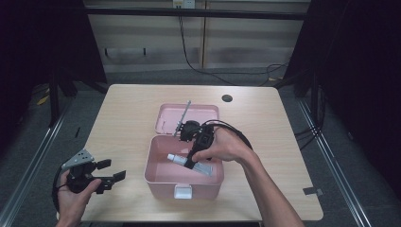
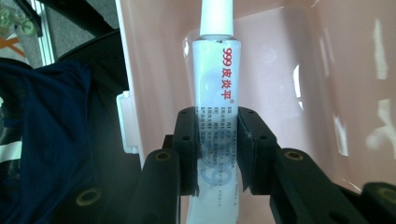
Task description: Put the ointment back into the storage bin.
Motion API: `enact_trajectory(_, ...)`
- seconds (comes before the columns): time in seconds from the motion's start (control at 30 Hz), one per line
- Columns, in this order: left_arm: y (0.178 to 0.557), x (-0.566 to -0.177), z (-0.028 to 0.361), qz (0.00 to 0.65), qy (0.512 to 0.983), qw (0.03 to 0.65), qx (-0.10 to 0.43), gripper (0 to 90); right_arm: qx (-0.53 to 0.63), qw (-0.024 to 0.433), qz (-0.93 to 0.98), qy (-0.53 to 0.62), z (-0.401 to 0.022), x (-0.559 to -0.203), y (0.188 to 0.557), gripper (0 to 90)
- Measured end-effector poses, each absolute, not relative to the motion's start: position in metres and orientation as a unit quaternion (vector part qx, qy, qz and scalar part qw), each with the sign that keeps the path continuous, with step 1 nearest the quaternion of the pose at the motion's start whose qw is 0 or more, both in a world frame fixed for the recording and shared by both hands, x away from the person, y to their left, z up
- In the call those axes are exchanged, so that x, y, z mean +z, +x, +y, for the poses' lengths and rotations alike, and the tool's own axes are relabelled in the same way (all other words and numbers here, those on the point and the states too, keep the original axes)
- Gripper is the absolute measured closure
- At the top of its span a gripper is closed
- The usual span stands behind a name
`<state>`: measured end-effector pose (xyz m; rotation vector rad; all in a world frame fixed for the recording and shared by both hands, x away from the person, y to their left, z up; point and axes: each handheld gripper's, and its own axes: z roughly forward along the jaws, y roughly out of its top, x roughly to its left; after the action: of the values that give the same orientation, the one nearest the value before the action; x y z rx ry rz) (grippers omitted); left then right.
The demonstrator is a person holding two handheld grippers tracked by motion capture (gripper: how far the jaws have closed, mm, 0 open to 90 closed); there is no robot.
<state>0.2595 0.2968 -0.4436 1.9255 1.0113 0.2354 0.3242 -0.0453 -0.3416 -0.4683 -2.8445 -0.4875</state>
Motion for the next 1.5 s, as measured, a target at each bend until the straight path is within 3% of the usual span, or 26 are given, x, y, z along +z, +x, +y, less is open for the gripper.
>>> enact_trajectory(0.83,0.259,-0.444,0.297,0.41,0.782,0.459,0.096,18.9,-0.125,0.144,-0.972,-0.134,-0.023,-0.396,0.319,71.2)
enact_trajectory(1.5,0.259,-0.444,0.297,0.41,0.783,0.459,0.096,18.9,-0.104,0.165,-0.975,-0.11,-0.009,-0.42,0.318,71.2)
